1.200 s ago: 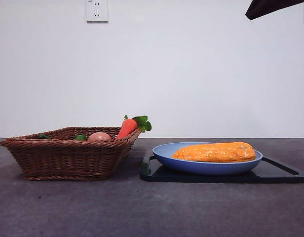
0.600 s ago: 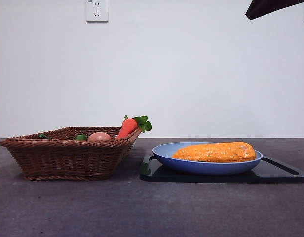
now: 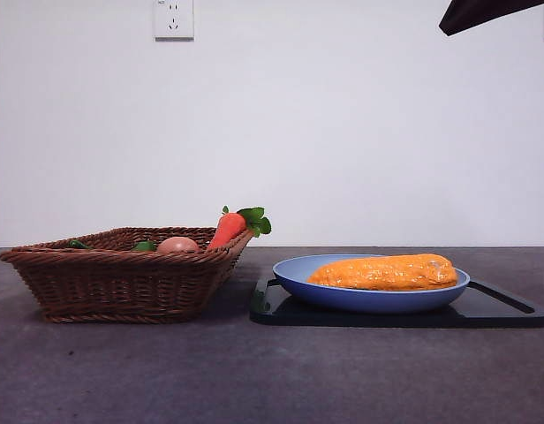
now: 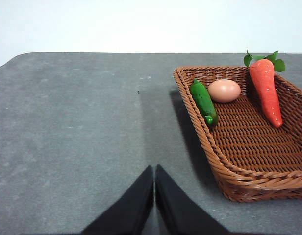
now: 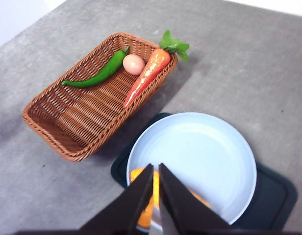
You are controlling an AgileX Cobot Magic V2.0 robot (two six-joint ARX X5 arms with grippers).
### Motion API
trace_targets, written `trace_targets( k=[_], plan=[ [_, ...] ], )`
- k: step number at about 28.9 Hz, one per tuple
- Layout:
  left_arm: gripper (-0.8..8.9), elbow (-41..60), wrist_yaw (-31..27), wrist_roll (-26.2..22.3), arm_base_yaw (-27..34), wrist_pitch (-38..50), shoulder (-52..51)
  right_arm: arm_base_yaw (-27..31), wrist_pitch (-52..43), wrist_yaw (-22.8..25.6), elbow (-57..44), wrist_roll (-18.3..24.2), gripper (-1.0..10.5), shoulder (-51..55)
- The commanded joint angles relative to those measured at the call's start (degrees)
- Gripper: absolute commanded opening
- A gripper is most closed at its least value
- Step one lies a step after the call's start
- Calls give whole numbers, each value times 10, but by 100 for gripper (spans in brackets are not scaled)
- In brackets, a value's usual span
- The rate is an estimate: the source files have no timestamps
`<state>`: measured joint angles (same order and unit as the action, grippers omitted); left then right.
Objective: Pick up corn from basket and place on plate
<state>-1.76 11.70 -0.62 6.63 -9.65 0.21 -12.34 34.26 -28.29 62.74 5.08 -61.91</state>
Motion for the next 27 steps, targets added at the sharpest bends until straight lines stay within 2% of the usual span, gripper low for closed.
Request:
trace_targets(
  k=[1,4,11,13,17,21,27],
  plan=[
    [8,16,-2,2,2,-2,0,13,-29,34,9,30,2,7],
    [8,16,-2,2,2,-1,0,32,-89,58,-18,59,2,47],
    [8,16,-2,2,2,3,0,129,-330,60,-287,30,2,276],
    [8,16,-2,3,2,3,0,143,-353,68,-331,30,2,319],
    [8,16,-2,2,2,3,0,167,-376,118,-423,31,2,417],
    [8,16,-2,2,2,3,0,171,-384,154,-492,30,2,490],
    [8,16,-2,2,2,3,0,170,-385,168,-562,26,2,560]
  ],
)
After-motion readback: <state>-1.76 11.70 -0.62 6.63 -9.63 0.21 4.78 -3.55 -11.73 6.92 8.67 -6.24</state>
